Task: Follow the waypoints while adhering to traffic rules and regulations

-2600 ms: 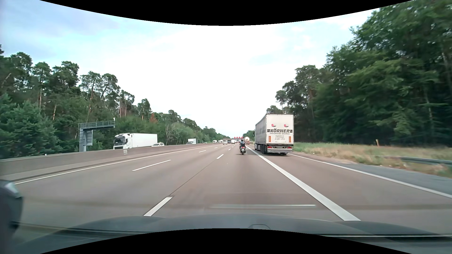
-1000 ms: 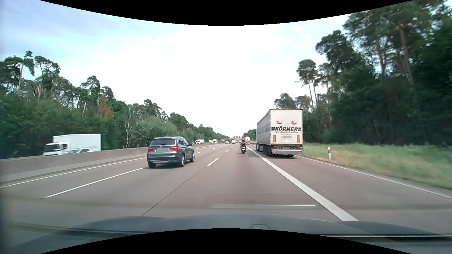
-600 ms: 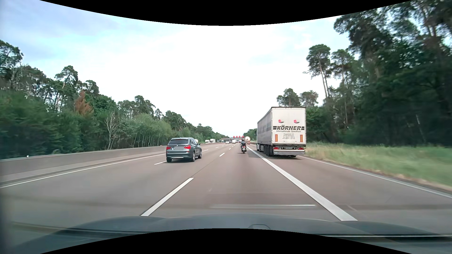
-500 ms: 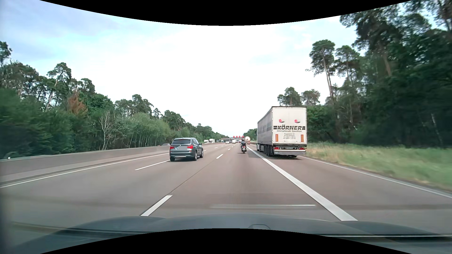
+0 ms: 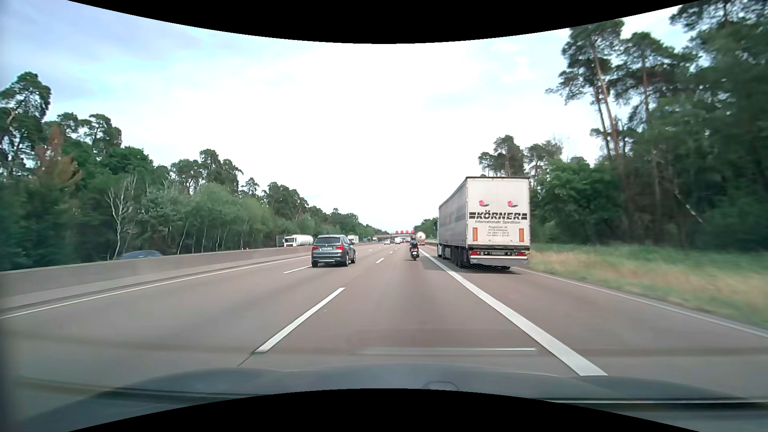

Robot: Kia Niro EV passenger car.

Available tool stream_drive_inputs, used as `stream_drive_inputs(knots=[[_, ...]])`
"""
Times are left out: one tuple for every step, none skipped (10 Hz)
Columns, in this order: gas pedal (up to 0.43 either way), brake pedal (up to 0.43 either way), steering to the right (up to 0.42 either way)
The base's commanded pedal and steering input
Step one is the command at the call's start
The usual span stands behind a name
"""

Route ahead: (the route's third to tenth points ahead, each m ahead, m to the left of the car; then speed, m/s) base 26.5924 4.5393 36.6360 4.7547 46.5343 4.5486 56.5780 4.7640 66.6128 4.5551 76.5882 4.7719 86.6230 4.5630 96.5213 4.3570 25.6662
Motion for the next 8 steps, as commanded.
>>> stream_drive_inputs(knots=[[0.189, 0.0, -0.004], [0.189, 0.0, -0.005], [0.189, 0.0, -0.004], [0.189, 0.0, -0.004], [0.189, 0.0, -0.004], [0.189, 0.0, -0.004], [0.189, 0.0, -0.004], [0.189, 0.0, -0.004]])
